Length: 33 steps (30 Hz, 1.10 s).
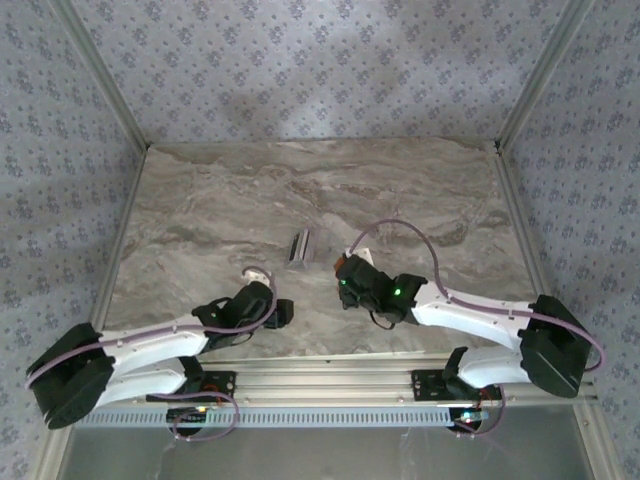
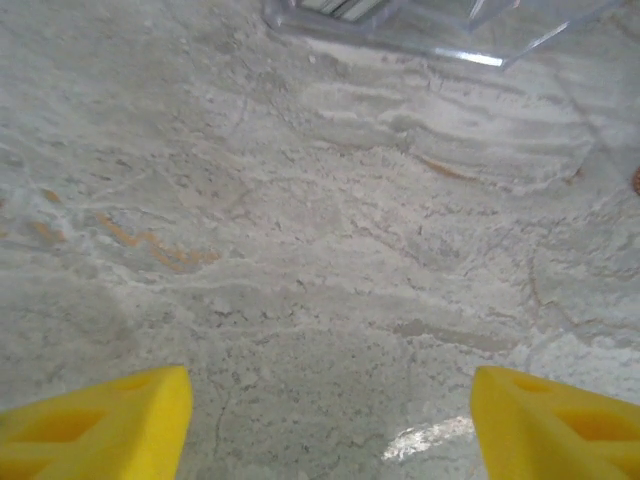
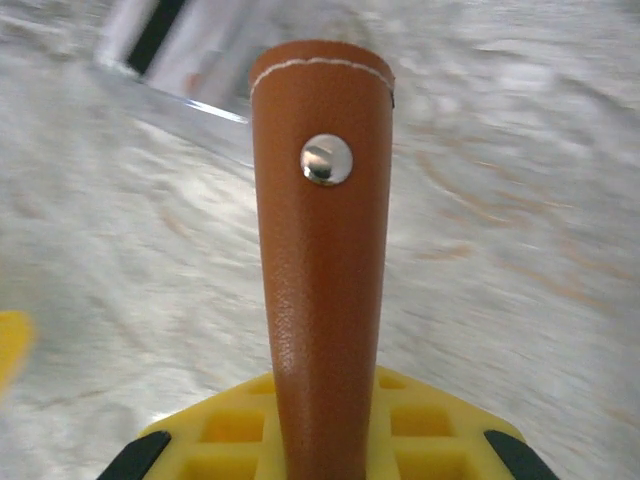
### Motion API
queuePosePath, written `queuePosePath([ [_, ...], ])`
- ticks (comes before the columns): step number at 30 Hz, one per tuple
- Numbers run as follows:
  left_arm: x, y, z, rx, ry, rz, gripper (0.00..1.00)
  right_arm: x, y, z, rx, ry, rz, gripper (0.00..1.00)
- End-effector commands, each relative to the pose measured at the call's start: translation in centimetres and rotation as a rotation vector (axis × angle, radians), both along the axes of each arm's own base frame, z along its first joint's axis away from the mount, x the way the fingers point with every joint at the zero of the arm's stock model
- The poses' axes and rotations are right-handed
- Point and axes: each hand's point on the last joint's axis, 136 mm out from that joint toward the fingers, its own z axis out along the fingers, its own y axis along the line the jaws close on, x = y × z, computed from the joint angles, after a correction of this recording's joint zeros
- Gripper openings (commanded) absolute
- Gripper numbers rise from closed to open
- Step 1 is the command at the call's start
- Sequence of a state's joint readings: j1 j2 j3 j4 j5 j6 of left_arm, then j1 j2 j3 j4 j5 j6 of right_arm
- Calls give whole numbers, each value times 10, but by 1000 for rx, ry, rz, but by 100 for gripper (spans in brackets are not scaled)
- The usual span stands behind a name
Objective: Put the credit cards into the card holder
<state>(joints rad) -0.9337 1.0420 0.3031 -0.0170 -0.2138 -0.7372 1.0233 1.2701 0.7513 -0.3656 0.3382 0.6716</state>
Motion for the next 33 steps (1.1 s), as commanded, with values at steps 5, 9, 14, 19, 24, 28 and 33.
queuePosePath([
  [5,1,15,11,-1,-28,44,79,6,-63,31,-396,-201,-220,0],
  [9,1,23,13,-2,-30,78,79,1,-46,29,-507,-216,-204,0],
  [14,3,35,21,-25,-47,135,80,-4,-9,0,-604,-179,-151,11],
  [19,3,49,28,-42,-64,185,80,-17,26,-43,-613,-108,-67,33],
  [24,3,55,31,-67,-69,199,81,-28,71,-52,-421,-24,81,59],
  [28,2,48,33,-80,-63,166,82,-35,93,-35,-258,12,200,72],
  [33,4,25,35,-103,-44,75,81,-25,69,-7,-183,7,182,72],
])
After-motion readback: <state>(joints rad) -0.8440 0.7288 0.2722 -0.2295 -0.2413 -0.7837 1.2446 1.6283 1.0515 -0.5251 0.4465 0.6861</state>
